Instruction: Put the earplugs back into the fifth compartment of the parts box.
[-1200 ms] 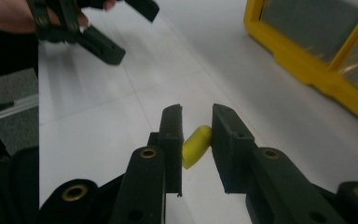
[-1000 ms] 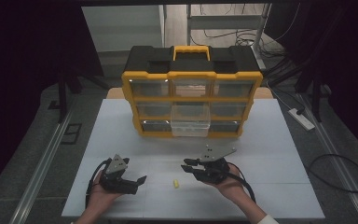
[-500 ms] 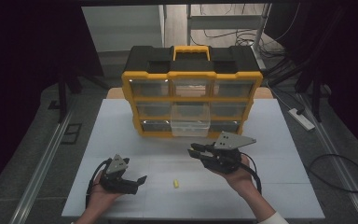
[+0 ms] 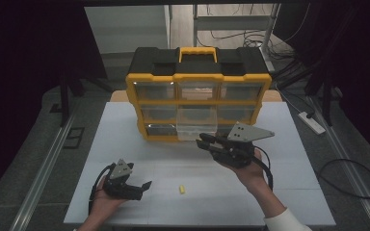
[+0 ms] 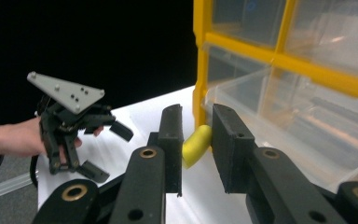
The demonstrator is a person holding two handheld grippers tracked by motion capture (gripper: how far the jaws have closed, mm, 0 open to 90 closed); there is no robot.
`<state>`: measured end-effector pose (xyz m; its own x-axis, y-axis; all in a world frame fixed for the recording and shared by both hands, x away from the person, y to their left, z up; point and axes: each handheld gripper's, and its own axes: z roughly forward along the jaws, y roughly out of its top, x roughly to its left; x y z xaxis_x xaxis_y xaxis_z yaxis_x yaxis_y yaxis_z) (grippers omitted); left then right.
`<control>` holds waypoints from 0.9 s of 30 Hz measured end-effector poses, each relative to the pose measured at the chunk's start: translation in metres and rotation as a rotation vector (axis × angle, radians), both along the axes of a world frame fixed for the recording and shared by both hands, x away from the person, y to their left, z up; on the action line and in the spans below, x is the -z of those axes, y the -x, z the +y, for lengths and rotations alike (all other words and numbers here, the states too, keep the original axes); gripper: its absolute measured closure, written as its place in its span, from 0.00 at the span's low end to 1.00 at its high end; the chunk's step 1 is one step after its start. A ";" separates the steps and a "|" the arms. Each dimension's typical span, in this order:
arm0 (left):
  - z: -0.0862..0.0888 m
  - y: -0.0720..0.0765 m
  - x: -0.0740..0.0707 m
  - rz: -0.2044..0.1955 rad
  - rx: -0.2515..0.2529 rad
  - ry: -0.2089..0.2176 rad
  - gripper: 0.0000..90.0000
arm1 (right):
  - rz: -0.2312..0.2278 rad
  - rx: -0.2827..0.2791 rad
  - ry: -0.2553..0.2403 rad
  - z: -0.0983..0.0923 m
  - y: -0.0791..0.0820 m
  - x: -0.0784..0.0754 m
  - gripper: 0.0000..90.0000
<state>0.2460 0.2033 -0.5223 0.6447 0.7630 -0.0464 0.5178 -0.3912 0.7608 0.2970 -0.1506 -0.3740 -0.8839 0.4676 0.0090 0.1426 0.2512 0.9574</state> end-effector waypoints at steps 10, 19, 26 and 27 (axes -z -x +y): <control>0.000 0.000 0.000 0.000 0.000 0.002 0.05 | -0.028 0.047 -0.030 -0.003 -0.015 -0.029 0.82; -0.001 -0.001 0.001 0.000 -0.002 0.007 0.05 | -0.017 0.094 -0.012 0.002 -0.038 -0.042 0.81; -0.001 -0.001 0.001 0.000 -0.002 0.007 0.05 | 0.037 0.145 0.062 0.012 -0.065 -0.024 0.81; 0.000 -0.001 0.001 0.000 -0.003 0.006 0.05 | 0.040 0.159 0.080 0.015 -0.071 -0.020 0.80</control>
